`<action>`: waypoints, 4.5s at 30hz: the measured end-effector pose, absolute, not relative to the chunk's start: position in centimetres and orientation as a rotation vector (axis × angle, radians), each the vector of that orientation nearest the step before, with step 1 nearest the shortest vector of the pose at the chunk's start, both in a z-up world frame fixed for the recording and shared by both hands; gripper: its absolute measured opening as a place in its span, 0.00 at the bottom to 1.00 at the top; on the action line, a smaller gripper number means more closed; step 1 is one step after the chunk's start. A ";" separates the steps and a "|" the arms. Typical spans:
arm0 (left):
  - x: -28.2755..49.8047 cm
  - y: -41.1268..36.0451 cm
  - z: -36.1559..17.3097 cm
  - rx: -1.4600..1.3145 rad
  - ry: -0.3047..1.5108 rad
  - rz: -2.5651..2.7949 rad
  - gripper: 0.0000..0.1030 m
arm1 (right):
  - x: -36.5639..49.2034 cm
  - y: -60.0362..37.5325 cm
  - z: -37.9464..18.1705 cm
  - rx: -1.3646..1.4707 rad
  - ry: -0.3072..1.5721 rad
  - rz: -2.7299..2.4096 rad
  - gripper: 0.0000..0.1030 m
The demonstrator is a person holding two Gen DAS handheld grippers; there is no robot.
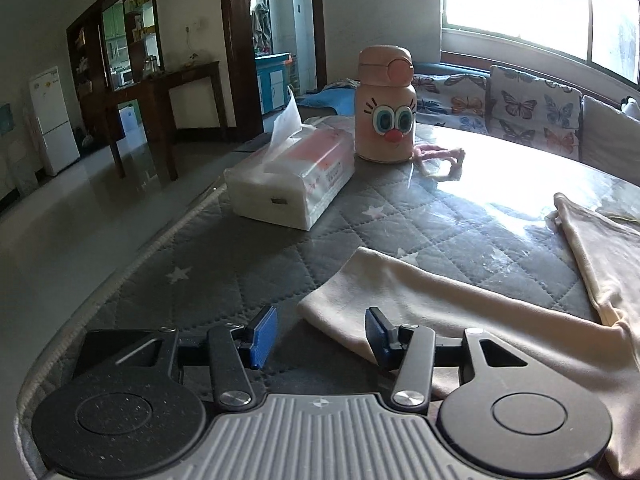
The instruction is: Fold clothes
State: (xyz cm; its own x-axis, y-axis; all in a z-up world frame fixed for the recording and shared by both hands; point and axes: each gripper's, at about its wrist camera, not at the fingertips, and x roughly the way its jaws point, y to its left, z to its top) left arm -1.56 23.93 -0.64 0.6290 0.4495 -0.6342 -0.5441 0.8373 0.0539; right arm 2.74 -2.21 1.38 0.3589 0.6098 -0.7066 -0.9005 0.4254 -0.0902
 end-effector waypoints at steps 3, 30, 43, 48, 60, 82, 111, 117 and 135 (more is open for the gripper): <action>-1.5 24.2 -1.0 -0.183 0.692 0.580 0.43 | 2.8 -2.9 2.1 -0.495 0.636 1.018 0.84; -1.3 14.7 10.8 -0.127 0.384 0.262 0.04 | 3.5 -5.3 1.1 -0.419 0.689 0.908 0.84; -0.1 2.5 11.6 -0.047 0.389 -0.181 0.05 | 6.6 -14.4 3.4 -0.192 0.715 0.748 0.84; 0.1 -0.6 9.2 -0.007 0.469 -0.301 0.14 | 6.8 -16.5 2.2 -0.157 0.772 0.724 0.84; -0.6 6.5 4.5 0.051 0.606 -0.090 0.25 | 6.7 -19.1 2.1 -0.073 0.806 0.728 0.84; 2.2 6.9 0.0 0.106 0.690 -0.004 0.29 | 9.2 -18.4 2.7 0.110 0.871 0.719 0.07; 3.2 5.7 -0.6 0.167 0.677 -0.019 0.30 | 11.8 -15.8 0.3 -0.175 0.799 0.641 0.39; 2.2 5.1 0.3 0.157 0.656 -0.037 0.30 | 9.3 -16.5 1.7 -0.185 0.768 0.709 0.39; -0.4 1.0 -0.5 0.264 0.643 -0.136 0.52 | 6.0 -23.6 2.4 -0.095 0.727 0.562 0.47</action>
